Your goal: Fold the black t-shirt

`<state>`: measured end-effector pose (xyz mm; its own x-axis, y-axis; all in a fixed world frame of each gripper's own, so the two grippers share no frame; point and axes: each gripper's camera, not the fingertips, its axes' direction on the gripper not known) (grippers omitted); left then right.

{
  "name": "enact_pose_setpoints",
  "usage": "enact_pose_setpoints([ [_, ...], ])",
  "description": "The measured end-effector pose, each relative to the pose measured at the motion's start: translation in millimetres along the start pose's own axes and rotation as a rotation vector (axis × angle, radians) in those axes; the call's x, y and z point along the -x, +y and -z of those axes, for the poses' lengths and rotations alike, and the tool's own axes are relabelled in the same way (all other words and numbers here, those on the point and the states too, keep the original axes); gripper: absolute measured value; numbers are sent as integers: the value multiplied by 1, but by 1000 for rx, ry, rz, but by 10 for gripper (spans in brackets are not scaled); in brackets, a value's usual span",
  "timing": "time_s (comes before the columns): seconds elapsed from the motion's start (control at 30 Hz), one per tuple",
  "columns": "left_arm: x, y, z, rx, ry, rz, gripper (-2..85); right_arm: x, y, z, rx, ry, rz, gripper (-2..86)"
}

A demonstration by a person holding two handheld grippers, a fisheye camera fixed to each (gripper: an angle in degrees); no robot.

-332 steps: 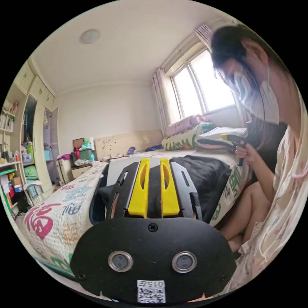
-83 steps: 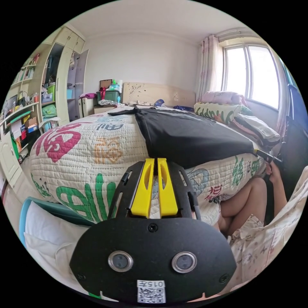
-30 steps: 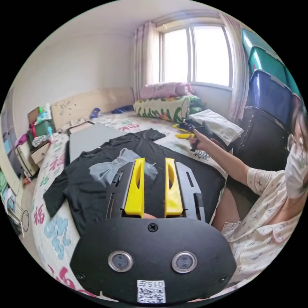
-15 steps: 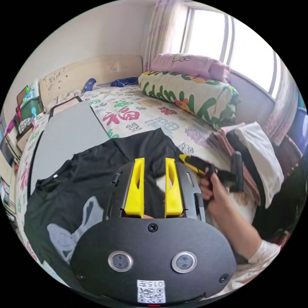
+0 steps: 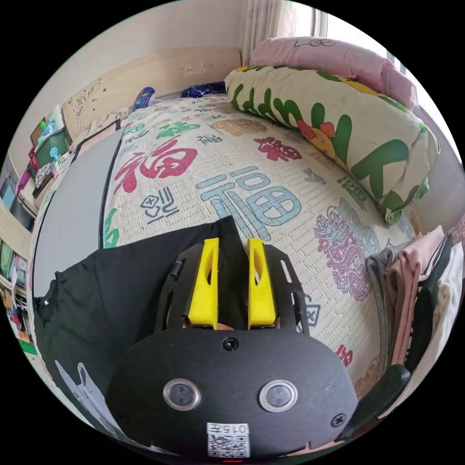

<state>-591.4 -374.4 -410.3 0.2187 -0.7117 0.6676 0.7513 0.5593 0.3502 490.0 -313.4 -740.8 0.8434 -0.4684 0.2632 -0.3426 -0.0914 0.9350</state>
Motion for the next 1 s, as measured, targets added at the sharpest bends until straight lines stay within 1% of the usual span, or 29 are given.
enact_pose_setpoints([
  [0.07, 3, 2, 6, -18, -18, 7, 14, 1, 11, -4, -3, -6, -2, 4],
  [0.13, 18, 11, 22, -89, 20, 36, 5, 4, 22, -8, -5, -12, 8, 4],
  [0.17, 35, 19, 40, -152, 68, 75, 2, 11, 31, -10, -4, -17, 40, 3],
  [0.2, 56, 29, 61, -220, 121, 109, 0, 24, 40, -13, 7, -29, 114, 3],
  [0.23, 67, 34, 73, -250, 141, 127, -1, 34, 46, -15, 16, -34, 165, 3],
  [0.3, 115, 60, 120, -336, 186, 146, -1, 83, 78, -22, 43, -33, 406, 2],
  [0.33, 127, 67, 132, -345, 180, 142, -1, 96, 89, -25, 51, -32, 474, 1],
  [0.4, 174, 107, 175, -374, 145, 119, -1, 139, 138, -43, 122, -37, 704, -1],
  [0.43, 186, 119, 184, -376, 134, 117, -1, 147, 151, -49, 150, -47, 754, -1],
  [0.5, 228, 170, 210, -377, 105, 115, 0, 170, 203, -76, 293, -99, 942, 0],
  [0.53, 237, 182, 212, -368, 100, 114, 1, 174, 215, -83, 328, -102, 979, 1],
  [0.6, 266, 227, 206, -295, 82, 129, 6, 180, 259, -108, 460, -82, 1107, 9],
  [0.67, 281, 256, 201, -265, 98, 127, 15, 181, 282, -119, 536, -66, 1164, 24],
  [0.73, 294, 278, 200, -240, 94, 145, 34, 180, 295, -122, 600, -85, 1196, 62],
  [0.8, 304, 296, 202, -224, 32, 142, 76, 172, 295, -123, 676, -154, 1175, 95],
  [0.83, 305, 300, 204, -228, 18, 140, 86, 168, 293, -122, 668, -155, 1159, 95],
  [0.87, 301, 309, 206, -245, 19, 114, 90, 160, 289, -121, 617, -128, 1142, 94],
  [0.93, 285, 322, 209, -278, 87, 13, 94, 148, 289, -123, 517, -31, 1144, 94],
  [1.0, 252, 327, 210, -255, 157, -153, 101, 132, 288, -135, 426, 108, 1088, 92],
])
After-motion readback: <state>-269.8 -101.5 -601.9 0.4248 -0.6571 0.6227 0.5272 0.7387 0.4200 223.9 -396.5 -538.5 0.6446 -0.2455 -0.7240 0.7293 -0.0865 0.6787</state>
